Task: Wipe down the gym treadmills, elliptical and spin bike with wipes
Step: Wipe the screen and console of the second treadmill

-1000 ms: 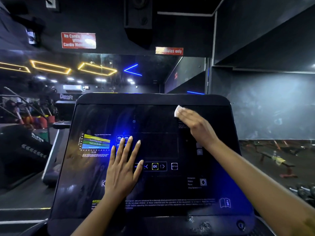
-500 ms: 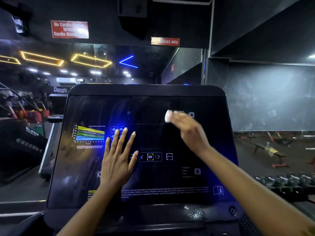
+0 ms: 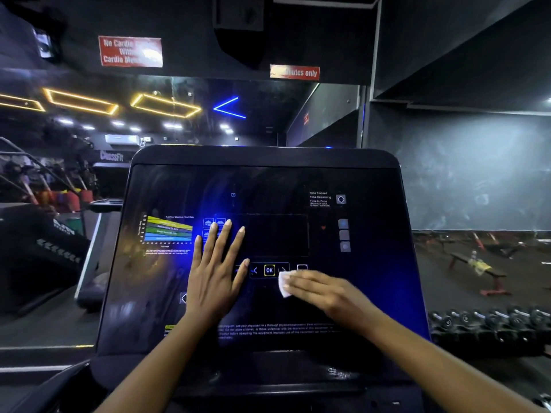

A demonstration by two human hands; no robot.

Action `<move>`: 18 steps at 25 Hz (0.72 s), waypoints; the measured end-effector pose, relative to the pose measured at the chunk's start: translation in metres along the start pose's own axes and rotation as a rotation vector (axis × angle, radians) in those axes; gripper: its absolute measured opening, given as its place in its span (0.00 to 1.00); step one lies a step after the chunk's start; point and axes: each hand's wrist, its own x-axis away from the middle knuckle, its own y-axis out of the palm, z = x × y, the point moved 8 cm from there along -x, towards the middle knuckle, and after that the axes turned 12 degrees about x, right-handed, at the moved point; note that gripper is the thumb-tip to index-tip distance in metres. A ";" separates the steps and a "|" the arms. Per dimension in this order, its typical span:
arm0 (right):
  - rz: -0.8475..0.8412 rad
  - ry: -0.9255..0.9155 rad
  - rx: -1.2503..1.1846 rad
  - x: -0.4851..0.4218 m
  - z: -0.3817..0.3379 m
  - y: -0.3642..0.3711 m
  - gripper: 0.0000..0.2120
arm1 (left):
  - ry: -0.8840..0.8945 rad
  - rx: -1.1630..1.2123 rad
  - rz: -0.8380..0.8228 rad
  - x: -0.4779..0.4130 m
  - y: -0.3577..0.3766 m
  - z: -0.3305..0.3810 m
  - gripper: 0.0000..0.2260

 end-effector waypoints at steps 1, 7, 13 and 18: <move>0.023 0.029 0.011 -0.007 0.018 -0.005 0.16 | 0.004 0.021 0.000 -0.003 -0.001 0.003 0.25; 0.079 0.553 0.058 -0.049 0.185 -0.013 0.20 | 0.127 0.071 -0.053 -0.037 0.018 0.047 0.25; 0.013 0.346 0.021 0.005 0.094 -0.002 0.20 | 0.160 0.008 -0.072 -0.031 0.028 0.046 0.26; -0.037 0.120 -0.003 0.052 0.063 -0.016 0.14 | 0.162 0.008 -0.075 -0.031 0.029 0.048 0.26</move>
